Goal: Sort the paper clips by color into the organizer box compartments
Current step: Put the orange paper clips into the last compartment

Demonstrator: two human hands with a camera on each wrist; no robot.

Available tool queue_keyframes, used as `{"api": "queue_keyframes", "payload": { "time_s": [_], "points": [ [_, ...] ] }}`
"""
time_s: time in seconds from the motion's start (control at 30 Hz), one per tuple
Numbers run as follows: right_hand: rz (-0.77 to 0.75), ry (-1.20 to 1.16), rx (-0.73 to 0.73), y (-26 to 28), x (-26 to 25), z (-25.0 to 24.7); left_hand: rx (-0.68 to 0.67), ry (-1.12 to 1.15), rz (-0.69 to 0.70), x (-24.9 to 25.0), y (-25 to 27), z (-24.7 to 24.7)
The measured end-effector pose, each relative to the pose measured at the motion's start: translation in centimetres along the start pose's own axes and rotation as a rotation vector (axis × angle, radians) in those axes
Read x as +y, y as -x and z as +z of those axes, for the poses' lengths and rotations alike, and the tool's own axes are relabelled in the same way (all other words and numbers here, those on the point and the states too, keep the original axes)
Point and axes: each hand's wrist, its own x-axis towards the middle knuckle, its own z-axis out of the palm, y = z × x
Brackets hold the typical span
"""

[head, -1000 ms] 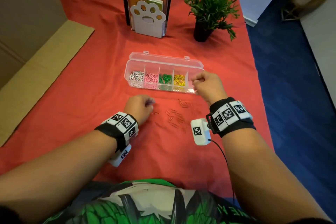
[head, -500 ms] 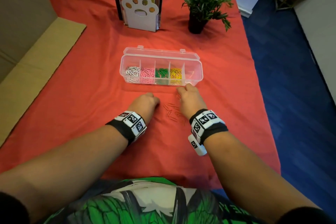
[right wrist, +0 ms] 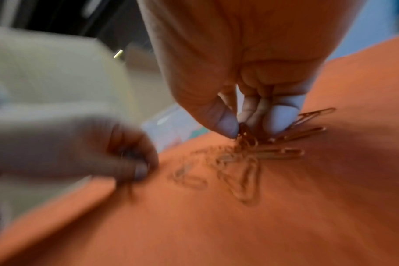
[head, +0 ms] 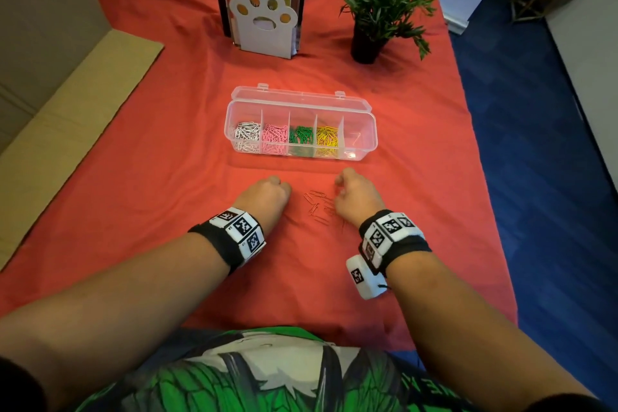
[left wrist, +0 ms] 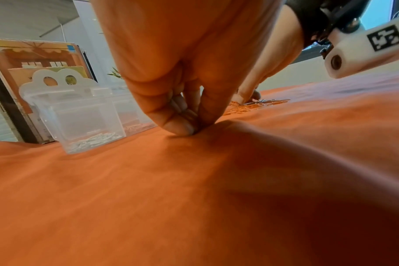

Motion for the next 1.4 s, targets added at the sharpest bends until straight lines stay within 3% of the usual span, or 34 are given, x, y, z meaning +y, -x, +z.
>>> {"api": "queue_keyframes", "payload": {
  "time_s": [0.07,0.13,0.2,0.27,0.37,0.5,0.57,0.7,0.77,0.93,1.07,1.2,1.3,1.4],
  "points": [
    [0.122,-0.216,-0.039,-0.1,0.3,-0.8,0.011,0.040,-0.007,0.0,-0.3,0.0],
    [0.294,-0.593,-0.062,0.1,0.4,-1.6,0.047,0.228,-0.063,-0.1,-0.5,-0.1],
    [0.395,-0.974,-0.069,0.8,0.7,-2.5,0.075,0.492,-0.168,0.3,-0.7,-0.4],
    [0.406,-1.135,-0.085,1.4,1.1,-2.9,0.024,0.906,-0.333,1.1,-0.9,-1.1],
    [0.329,-0.843,-0.096,1.4,1.6,-2.0,-0.089,1.590,-0.571,2.7,-1.1,-2.6],
    [0.113,-0.227,-0.059,1.3,1.1,0.0,-0.096,1.819,-0.598,3.4,-1.5,-3.5],
    [0.036,-0.071,-0.044,1.6,1.1,1.2,-0.040,1.710,-0.570,3.5,-2.2,-2.8],
    [-0.107,0.113,0.012,2.5,0.7,2.4,0.109,0.801,-0.251,3.1,-2.7,-1.0],
    [-0.125,0.112,0.023,2.6,0.6,2.5,0.087,0.535,-0.109,2.8,-2.7,0.0],
    [-0.028,-0.003,0.008,1.9,1.4,1.5,0.093,0.320,0.042,2.8,-2.5,1.0],
    [0.191,-0.403,-0.063,1.4,2.7,-0.1,0.091,0.324,0.009,2.8,-2.3,1.3],
    [0.315,-1.008,-0.082,1.9,3.5,-1.7,0.054,0.721,-0.165,2.9,-2.4,0.8],
    [0.331,-1.415,-0.156,2.4,3.8,-3.2,-0.100,1.523,-0.435,3.5,-1.7,-0.9],
    [0.407,-1.553,-0.157,2.6,3.8,-3.9,-0.241,1.986,-0.403,3.0,-0.7,-2.3]
  ]
}}
